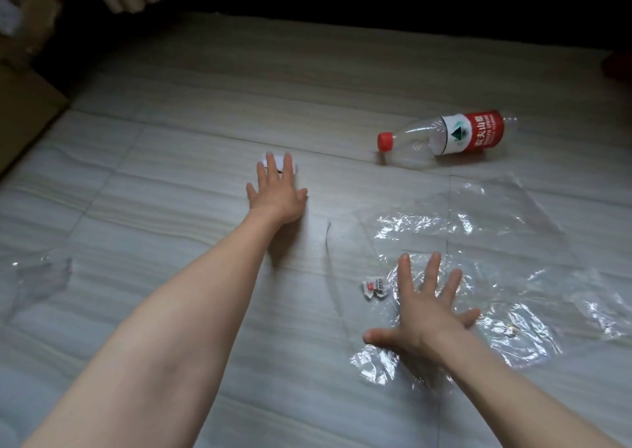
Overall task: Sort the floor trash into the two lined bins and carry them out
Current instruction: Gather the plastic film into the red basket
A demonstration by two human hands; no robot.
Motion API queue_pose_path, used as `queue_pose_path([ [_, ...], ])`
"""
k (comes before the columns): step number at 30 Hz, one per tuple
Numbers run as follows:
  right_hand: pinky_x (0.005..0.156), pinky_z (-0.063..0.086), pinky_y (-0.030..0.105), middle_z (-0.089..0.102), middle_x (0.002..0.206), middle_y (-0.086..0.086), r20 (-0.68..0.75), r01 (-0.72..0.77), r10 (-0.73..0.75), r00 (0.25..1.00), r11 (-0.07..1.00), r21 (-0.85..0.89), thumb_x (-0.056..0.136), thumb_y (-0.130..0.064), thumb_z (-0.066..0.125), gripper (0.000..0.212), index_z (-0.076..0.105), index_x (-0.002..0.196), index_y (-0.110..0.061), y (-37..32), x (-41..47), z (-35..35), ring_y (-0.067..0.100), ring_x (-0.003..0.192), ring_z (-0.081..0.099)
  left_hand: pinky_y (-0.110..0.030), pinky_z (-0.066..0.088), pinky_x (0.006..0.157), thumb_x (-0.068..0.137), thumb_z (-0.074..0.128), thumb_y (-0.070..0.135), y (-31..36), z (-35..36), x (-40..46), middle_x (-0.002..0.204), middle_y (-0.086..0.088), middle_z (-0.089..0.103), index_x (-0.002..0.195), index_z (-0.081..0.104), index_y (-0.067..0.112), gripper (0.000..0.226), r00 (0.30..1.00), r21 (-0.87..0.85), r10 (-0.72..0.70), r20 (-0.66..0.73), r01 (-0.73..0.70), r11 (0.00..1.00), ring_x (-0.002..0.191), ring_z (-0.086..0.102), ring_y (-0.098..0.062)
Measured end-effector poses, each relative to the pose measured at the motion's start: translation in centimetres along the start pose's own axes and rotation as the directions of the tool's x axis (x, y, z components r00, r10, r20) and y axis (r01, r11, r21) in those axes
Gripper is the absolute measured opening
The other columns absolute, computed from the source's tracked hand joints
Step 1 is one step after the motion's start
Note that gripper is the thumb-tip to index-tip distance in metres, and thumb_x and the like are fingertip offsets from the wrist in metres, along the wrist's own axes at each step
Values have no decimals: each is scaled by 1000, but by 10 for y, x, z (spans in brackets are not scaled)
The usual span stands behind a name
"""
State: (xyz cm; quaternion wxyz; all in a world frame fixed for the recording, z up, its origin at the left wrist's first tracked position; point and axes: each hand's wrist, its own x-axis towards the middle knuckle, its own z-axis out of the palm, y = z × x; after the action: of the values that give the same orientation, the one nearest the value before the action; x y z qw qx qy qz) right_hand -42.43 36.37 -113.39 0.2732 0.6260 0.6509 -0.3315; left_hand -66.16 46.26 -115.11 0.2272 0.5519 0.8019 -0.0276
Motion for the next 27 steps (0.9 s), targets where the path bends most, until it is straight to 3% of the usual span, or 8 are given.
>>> queue_pose_path([
  [4, 104, 10, 72, -48, 142, 11, 23, -5, 5, 1000, 1000, 3, 59, -71, 70, 138, -36, 139, -31, -2, 1, -6, 45, 135, -33, -54, 4, 115, 98, 31, 42, -2, 8, 8, 158, -9, 0, 149, 7, 14, 64, 997, 90, 78, 23, -79, 993, 146, -1, -26],
  [8, 103, 11, 73, -49, 141, 12, 29, -13, 12, 1000, 1000, 2, 58, -70, 71, 140, -37, 138, -31, -3, 1, -7, 45, 134, -34, -41, 31, 101, 97, 35, 34, 1, 17, -16, 121, -13, 55, 116, 56, 10, 37, 914, 217, 214, -344, -144, 965, 116, 48, -31],
  [12, 103, 11, 73, -49, 141, 12, 22, -11, 11, 1000, 1000, 5, 58, -70, 71, 140, -36, 138, -31, -3, 1, -8, 46, 134, -33, -36, 33, 91, 93, 50, 35, -8, 28, -33, 112, -11, 53, 109, 54, 11, 29, 893, 117, 180, -413, -144, 983, 109, 47, -30],
  [15, 103, 13, 72, -49, 141, 12, 16, -11, 11, 1000, 1000, -1, 58, -70, 71, 140, -36, 139, -30, -4, 1, -8, 46, 135, -32, -39, 26, 106, 88, 58, 39, -21, 28, -33, 133, -13, 41, 131, 41, 13, 54, 889, 15, 112, -445, -118, 993, 126, 36, -31],
  [19, 104, 14, 72, -48, 142, 12, 11, -15, 15, 1000, 1000, 1, 59, -68, 73, 140, -36, 139, -31, -5, 2, -8, 45, 135, -32, -47, 10, 117, 93, 46, 45, -35, 26, -18, 156, -15, 5, 148, 16, 23, 67, 974, -7, 132, -183, -136, 991, 144, 3, -33],
  [22, 104, 14, 71, -47, 143, 11, 12, -9, 9, 1000, 1000, 2, 58, -67, 74, 141, -35, 140, -31, -7, 3, -9, 45, 135, -32, -45, 32, 104, 97, 38, 38, -38, 31, -23, 150, -12, 23, 139, 37, 25, 43, 966, 54, 208, -157, -202, 978, 137, 21, -31],
  [25, 104, 14, 71, -47, 143, 11, 12, -14, 14, 1000, 1000, 1, 58, -66, 74, 140, -35, 140, -31, -6, 2, -10, 45, 136, -31, -32, 38, 67, 94, 45, 27, -40, 41, -42, 111, -4, 49, 106, 57, 17, 20, 899, -32, 245, -363, -275, 961, 106, 45, -23],
  [27, 104, 14, 71, -46, 143, 12, 11, -14, 14, 1000, 1000, 5, 59, -66, 75, 140, -34, 140, -31, -7, 2, -10, 45, 136, -31, -31, 41, 75, 92, 45, 23, -43, 48, -56, 110, -1, 53, 101, 62, 13, 22, 916, -220, 177, -360, -268, 938, 105, 47, -20],
])
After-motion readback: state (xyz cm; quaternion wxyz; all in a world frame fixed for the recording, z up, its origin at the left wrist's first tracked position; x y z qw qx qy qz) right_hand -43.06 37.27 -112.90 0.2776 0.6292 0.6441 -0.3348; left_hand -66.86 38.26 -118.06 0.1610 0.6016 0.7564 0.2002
